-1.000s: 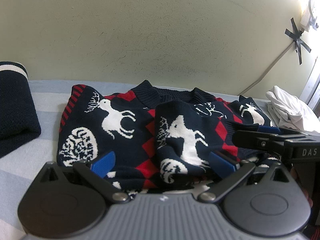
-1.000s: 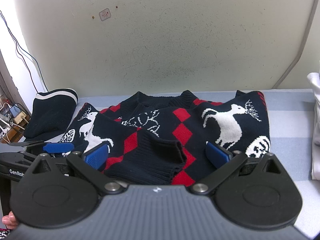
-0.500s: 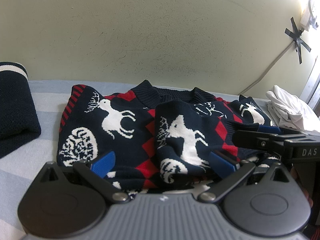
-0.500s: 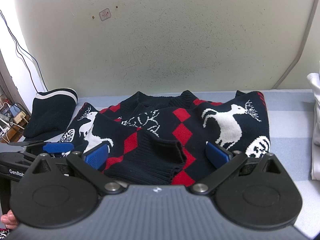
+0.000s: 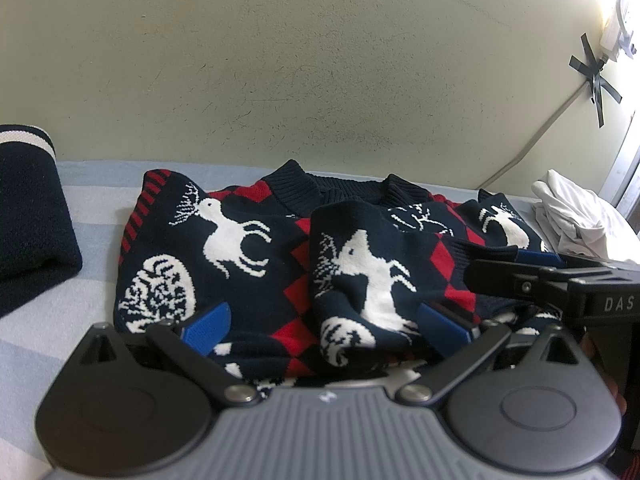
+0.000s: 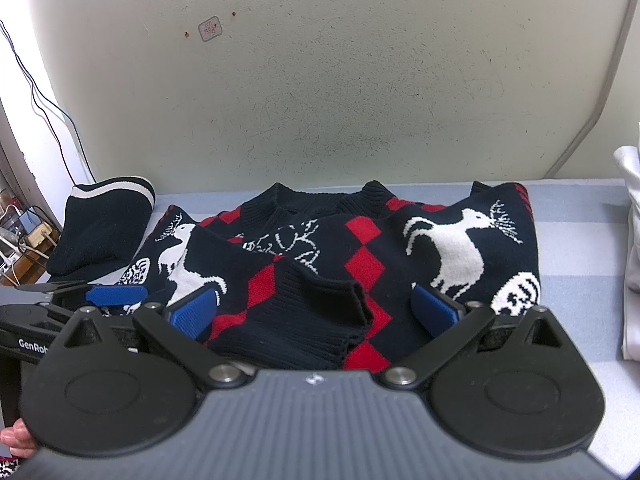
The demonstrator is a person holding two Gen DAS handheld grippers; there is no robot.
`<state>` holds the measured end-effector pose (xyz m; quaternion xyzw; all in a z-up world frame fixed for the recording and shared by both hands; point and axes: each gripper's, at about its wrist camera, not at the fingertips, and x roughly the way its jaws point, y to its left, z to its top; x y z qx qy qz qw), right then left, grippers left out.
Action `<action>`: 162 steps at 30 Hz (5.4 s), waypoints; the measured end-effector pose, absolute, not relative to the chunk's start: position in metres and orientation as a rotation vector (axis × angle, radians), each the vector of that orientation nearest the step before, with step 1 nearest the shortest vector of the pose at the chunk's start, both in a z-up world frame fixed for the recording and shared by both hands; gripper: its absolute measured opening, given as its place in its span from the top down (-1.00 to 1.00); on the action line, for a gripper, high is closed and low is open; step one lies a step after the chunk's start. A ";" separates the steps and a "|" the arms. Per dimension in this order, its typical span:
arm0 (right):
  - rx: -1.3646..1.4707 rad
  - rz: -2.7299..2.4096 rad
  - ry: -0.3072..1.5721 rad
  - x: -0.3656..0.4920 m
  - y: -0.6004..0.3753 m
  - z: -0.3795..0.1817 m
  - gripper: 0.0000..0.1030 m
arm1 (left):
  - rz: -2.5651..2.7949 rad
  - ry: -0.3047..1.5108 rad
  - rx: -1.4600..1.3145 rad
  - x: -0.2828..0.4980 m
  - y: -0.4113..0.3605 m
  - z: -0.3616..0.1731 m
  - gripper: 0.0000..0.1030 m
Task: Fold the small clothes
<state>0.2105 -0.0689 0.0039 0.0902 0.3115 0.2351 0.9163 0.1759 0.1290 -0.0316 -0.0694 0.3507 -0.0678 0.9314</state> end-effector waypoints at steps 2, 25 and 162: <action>0.186 0.483 0.641 0.211 -0.069 0.004 -1.00 | -0.139 0.718 -0.142 0.176 0.129 -0.032 -1.00; 0.337 0.486 0.604 0.159 -0.110 0.036 -0.12 | -0.140 0.716 -0.143 0.175 0.129 -0.033 -1.00; 0.347 0.977 0.663 0.006 -0.119 0.026 0.07 | -0.235 0.796 -0.542 -0.124 0.213 -0.024 0.31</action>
